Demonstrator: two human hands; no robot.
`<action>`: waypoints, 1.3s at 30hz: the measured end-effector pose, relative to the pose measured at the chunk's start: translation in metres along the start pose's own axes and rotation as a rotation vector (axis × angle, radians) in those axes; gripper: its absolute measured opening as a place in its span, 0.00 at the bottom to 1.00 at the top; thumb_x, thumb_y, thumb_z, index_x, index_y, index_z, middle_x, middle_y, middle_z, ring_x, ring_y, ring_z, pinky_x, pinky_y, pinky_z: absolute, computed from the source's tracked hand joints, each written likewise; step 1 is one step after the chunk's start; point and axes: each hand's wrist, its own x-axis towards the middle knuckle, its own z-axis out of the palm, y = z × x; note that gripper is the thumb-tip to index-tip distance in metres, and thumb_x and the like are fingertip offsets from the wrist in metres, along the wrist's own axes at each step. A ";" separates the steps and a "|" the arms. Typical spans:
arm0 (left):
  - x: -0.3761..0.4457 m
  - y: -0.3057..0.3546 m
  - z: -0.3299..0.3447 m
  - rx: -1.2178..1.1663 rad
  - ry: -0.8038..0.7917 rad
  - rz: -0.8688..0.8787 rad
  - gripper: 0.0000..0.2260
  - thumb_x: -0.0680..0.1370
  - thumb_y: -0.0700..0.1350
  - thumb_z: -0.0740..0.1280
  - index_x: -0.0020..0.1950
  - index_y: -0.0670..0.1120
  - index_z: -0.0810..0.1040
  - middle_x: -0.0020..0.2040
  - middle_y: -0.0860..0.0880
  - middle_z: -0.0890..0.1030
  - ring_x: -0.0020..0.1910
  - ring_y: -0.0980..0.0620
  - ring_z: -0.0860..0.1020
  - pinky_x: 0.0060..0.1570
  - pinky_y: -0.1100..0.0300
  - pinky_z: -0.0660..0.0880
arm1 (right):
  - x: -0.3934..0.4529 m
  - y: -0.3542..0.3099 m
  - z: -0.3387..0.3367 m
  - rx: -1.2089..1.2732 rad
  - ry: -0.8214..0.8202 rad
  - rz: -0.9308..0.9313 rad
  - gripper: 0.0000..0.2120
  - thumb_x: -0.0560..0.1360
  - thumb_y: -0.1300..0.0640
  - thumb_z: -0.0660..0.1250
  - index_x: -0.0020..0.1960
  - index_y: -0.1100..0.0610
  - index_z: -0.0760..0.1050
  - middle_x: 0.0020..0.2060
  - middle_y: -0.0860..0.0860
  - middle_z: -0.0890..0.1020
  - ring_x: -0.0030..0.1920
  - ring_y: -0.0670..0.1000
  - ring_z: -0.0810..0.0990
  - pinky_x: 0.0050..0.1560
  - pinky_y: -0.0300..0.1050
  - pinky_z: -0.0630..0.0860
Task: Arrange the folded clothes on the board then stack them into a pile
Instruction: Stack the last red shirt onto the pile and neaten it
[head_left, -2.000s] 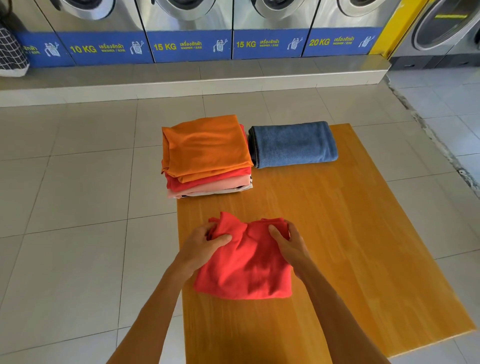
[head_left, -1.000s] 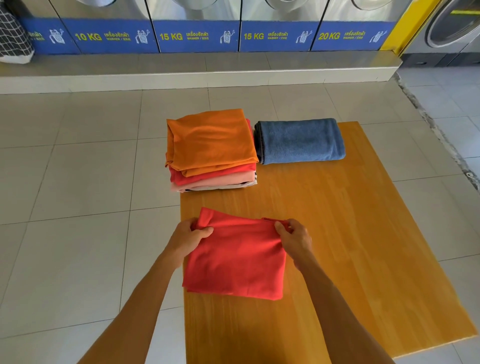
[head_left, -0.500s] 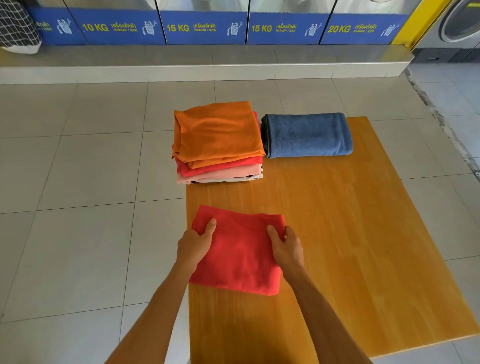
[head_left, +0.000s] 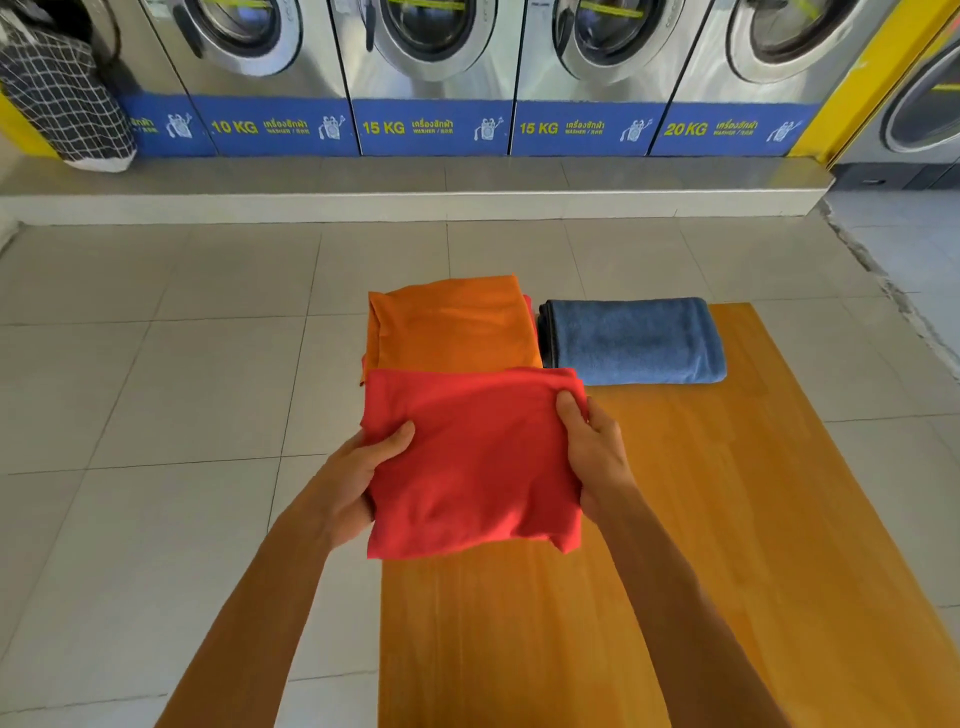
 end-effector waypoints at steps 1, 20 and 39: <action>0.003 0.017 0.003 0.043 0.008 0.031 0.22 0.73 0.48 0.73 0.66 0.49 0.76 0.60 0.47 0.83 0.59 0.44 0.80 0.54 0.45 0.78 | 0.010 -0.017 0.005 0.018 -0.034 -0.001 0.13 0.81 0.47 0.65 0.57 0.56 0.79 0.51 0.56 0.85 0.50 0.56 0.84 0.48 0.54 0.83; 0.177 0.097 0.006 0.233 0.504 0.151 0.22 0.80 0.52 0.65 0.67 0.38 0.74 0.56 0.41 0.80 0.51 0.44 0.77 0.51 0.53 0.72 | 0.209 -0.079 0.094 -0.561 -0.002 -0.189 0.22 0.75 0.41 0.69 0.49 0.61 0.79 0.46 0.57 0.84 0.52 0.60 0.82 0.54 0.56 0.79; 0.173 0.105 -0.001 0.511 0.522 0.155 0.23 0.80 0.53 0.62 0.70 0.41 0.69 0.64 0.42 0.77 0.59 0.41 0.77 0.60 0.47 0.74 | 0.194 -0.078 0.079 -0.593 0.045 -0.129 0.24 0.76 0.40 0.67 0.61 0.58 0.74 0.55 0.54 0.81 0.50 0.53 0.77 0.46 0.46 0.72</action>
